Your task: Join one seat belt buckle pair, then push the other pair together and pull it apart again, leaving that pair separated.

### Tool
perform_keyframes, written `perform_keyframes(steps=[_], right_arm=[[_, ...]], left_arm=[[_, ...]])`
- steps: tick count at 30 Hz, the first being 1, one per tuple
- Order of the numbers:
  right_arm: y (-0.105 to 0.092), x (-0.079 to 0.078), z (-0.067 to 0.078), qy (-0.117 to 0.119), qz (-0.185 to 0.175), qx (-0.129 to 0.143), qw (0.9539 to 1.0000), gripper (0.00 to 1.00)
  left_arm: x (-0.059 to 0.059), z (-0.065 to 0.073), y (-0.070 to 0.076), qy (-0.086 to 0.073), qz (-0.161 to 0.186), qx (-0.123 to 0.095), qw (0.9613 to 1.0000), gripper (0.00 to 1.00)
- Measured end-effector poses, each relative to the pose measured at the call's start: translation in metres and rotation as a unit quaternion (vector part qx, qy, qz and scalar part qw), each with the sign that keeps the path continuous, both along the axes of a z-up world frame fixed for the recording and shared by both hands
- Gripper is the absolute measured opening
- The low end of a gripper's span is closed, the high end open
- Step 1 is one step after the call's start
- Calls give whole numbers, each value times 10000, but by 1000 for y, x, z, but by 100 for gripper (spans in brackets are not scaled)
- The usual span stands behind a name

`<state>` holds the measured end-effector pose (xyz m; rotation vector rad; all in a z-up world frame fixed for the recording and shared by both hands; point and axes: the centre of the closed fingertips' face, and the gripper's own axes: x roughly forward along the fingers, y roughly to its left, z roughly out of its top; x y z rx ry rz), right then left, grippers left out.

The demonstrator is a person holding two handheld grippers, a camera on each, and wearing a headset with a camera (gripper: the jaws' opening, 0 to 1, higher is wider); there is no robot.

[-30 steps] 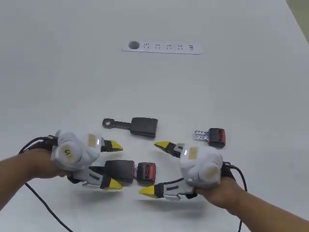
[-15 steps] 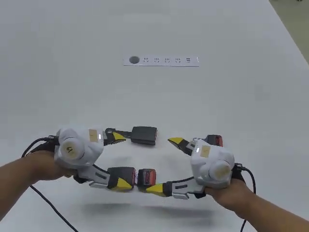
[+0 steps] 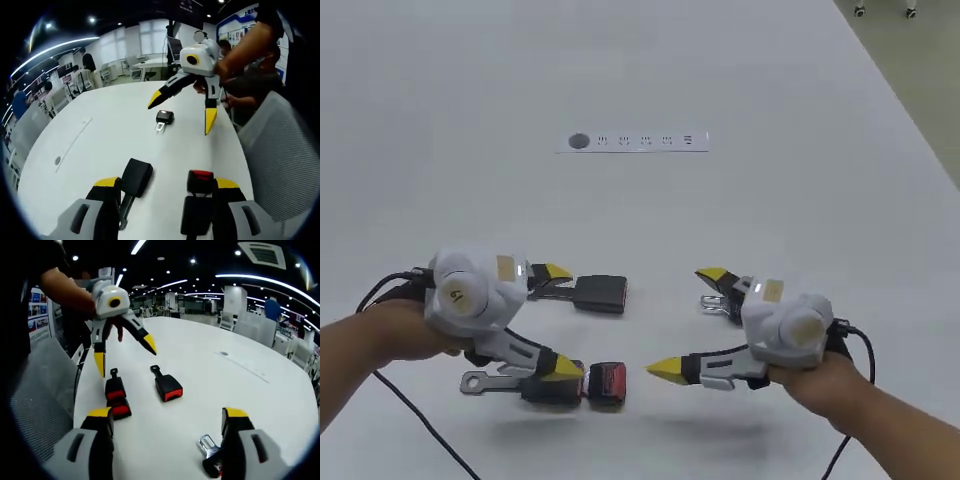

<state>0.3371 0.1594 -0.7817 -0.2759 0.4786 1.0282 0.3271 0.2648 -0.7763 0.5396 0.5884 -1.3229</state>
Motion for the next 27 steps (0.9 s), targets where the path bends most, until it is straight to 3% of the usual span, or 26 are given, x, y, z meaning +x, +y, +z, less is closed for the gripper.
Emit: perform_keyframes(steps=[4, 7, 14, 19, 27], right_arm=[[-21, 11, 0, -55, -45, -92, 9999, 90], [-35, 17, -5, -14, -81, -250, 9997, 90], [-57, 26, -12, 92, -53, -421, 9991, 90], [-73, 31, -28, 263, 44, -658, 9975, 89], [-85, 35, -44, 479, 223, -784, 9955, 86]], left_arm=[[12, 0, 0, -142, -69, 117, 9998, 75], [18, 1, 0, -82, -76, 103, 9999, 75], [34, -1, -1, -120, -142, 179, 9997, 74], [46, -4, -3, -143, -204, 168, 9995, 71], [55, -25, -4, -30, -315, 298, 9991, 68]])
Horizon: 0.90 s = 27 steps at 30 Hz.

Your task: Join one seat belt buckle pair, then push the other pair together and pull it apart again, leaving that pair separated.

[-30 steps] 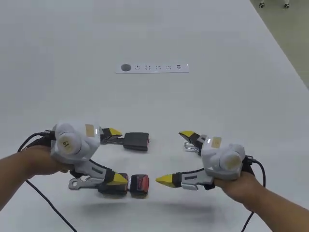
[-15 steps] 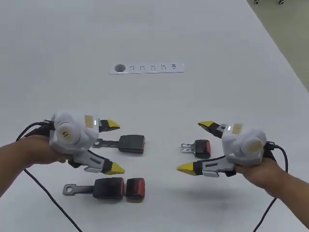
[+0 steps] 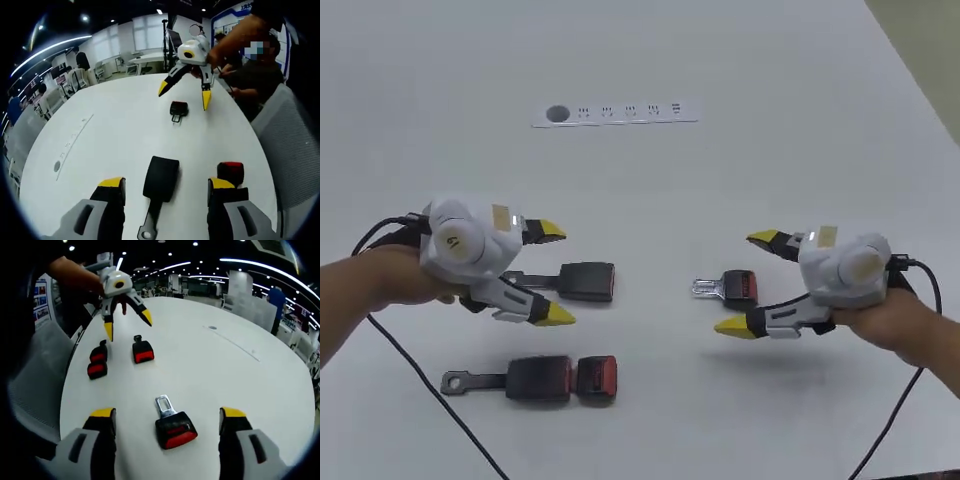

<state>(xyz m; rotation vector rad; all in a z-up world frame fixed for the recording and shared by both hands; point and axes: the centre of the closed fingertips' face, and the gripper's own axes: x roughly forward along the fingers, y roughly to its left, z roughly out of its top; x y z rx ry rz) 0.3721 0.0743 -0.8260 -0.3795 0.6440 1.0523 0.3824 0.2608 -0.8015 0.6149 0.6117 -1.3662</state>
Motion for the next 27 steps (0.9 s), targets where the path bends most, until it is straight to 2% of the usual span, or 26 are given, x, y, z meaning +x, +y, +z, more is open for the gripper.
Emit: perform_keyframes(steps=[1, 3, 4, 14, 17, 20, 22, 25, 26, 27], right_arm=[[-1, 0, -3, 37, 40, -6, 10000, 86], [-3, 0, -9, 122, 72, -24, 9999, 85], [-4, 0, -10, 151, 80, -28, 9999, 85], [-12, -2, -23, 415, 211, -25, 9989, 79], [-13, -6, -25, 461, 288, -100, 9985, 78], [-13, -8, -25, 496, 317, -90, 9982, 75], [-13, -11, -27, 538, 375, -133, 9978, 74], [-12, -13, -25, 497, 498, -133, 9974, 72], [-12, -13, -24, 514, 492, -118, 9974, 71], [-11, -13, -24, 526, 498, -84, 9973, 70]], left_arm=[[1, -5, 2, -28, -55, 94, 9999, 67], [4, -11, 1, 11, -40, 124, 9999, 64], [4, -14, 0, 92, -3, 101, 9999, 64], [14, -31, -6, 234, -19, 93, 9997, 62], [18, -36, -9, 378, 122, 6, 9992, 61], [17, -42, -9, 358, -10, 121, 9993, 57], [15, -46, -8, 441, -10, 143, 9989, 55], [10, -48, -7, 461, -175, 214, 9986, 53], [9, -49, -7, 460, -233, 238, 9984, 51], [8, -53, -3, 377, -358, 375, 9979, 49]])
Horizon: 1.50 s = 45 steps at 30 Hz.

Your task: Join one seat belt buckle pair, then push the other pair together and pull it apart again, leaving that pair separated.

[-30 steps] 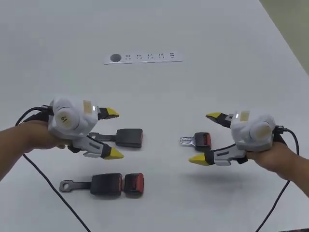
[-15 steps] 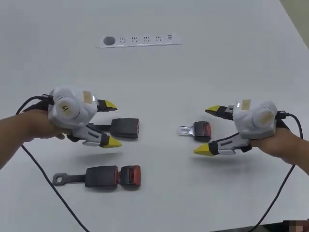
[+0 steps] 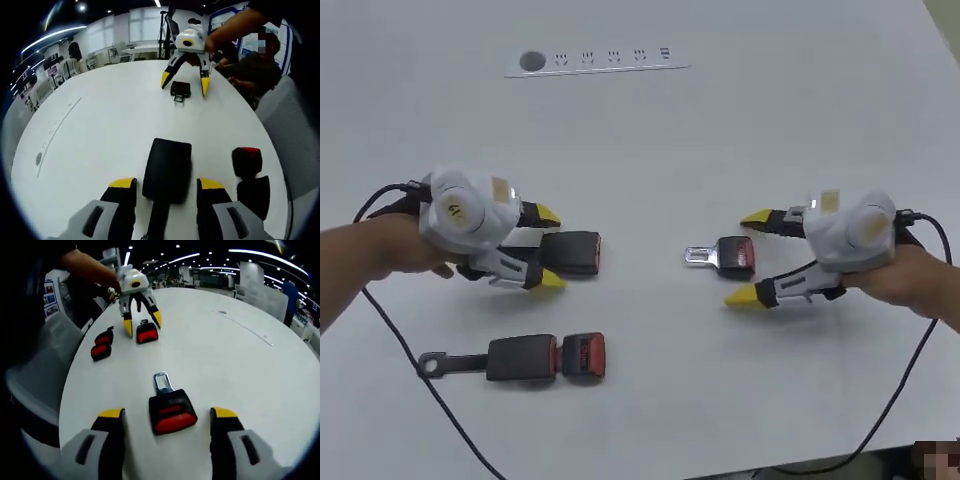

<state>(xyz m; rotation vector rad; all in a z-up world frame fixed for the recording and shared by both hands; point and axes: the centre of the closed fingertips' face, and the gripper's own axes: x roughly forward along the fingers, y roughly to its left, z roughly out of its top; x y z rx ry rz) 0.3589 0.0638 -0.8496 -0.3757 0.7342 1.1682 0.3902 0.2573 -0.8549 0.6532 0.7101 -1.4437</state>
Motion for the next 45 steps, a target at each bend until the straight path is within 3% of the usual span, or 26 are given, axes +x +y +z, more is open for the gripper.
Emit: perform_keyframes(steps=[1, 2, 3, 5, 6, 10, 15, 33, 45], right_arm=[[1, -1, 1, -2, 11, 15, 10000, 68], [0, -1, 0, 6, 34, 4, 10000, 66], [1, -1, 1, -11, 58, 12, 10000, 65], [1, 0, 1, -33, 78, 30, 10000, 63], [0, 2, 1, -40, 70, 43, 10000, 61], [-1, 4, 1, -48, 113, 51, 9999, 55], [-5, 11, -1, -233, 151, -48, 9996, 38], [-4, 14, -4, -195, 191, 265, 9993, 37], [15, 17, -2, -162, 219, 510, 9983, 36]], left_arm=[[1, -3, 4, -27, 80, 99, 9999, 46], [1, -1, -2, -43, -51, -79, 9999, 45], [0, -1, -1, 42, 23, -82, 10000, 45], [5, -3, -2, -67, 1, -51, 10000, 41], [4, -3, -2, -5, 21, -49, 10000, 41], [5, -3, -2, -20, -61, -24, 10000, 36], [4, -2, -2, -48, -98, -22, 9999, 35], [4, -1, -2, -37, -97, 54, 9999, 34], [5, -1, -1, 5, -61, 75, 10000, 34]])
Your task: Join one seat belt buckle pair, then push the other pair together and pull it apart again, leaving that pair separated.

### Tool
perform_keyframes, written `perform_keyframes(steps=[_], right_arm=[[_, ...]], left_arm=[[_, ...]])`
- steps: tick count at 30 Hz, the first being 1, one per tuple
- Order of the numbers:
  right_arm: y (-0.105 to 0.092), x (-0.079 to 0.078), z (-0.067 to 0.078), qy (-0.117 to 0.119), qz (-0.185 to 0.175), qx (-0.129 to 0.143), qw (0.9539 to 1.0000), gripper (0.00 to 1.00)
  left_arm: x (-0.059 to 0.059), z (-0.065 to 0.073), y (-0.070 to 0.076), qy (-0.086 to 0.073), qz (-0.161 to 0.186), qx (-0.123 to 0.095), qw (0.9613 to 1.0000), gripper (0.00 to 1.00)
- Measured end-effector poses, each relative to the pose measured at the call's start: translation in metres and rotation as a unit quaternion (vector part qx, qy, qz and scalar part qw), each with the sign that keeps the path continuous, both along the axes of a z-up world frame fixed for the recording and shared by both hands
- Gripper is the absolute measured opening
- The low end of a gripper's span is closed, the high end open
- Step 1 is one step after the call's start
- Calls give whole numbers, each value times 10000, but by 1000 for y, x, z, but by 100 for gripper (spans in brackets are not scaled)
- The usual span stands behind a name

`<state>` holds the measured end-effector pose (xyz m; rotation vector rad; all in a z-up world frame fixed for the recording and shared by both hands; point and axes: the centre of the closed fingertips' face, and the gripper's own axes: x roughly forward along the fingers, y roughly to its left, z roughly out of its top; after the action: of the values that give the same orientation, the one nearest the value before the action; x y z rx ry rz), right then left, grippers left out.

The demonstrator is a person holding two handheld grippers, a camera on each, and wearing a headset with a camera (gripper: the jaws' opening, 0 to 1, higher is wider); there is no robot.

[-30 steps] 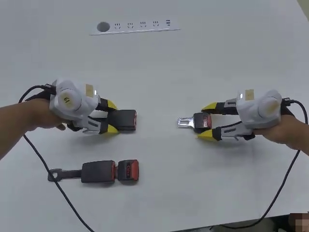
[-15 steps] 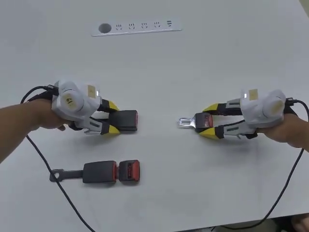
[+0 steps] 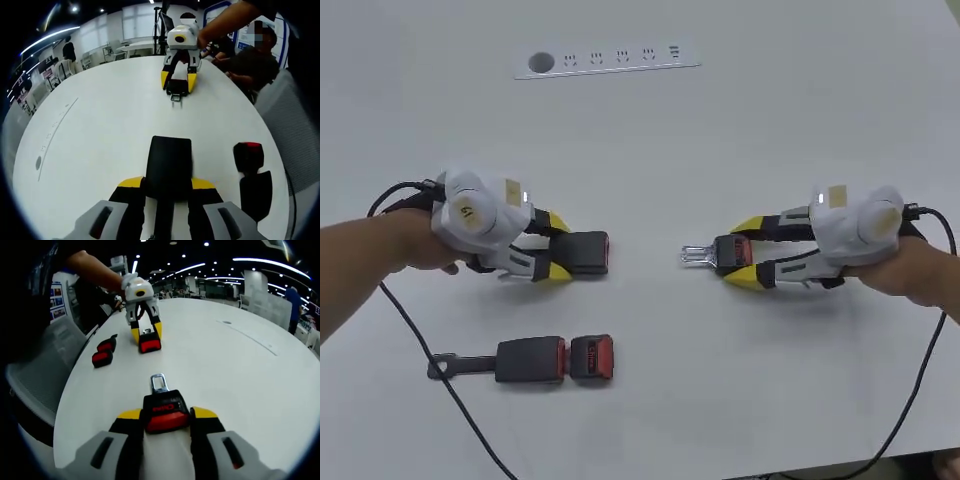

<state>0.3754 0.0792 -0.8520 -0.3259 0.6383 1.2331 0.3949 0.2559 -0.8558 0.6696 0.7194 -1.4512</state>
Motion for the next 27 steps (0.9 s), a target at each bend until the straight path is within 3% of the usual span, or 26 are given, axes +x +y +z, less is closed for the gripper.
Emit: perform_keyframes(steps=[27], right_arm=[[59, 7, 1, -81, 125, 249, 9996, 36]], left_arm=[[0, 0, 1, 20, 45, 109, 9999, 34]])
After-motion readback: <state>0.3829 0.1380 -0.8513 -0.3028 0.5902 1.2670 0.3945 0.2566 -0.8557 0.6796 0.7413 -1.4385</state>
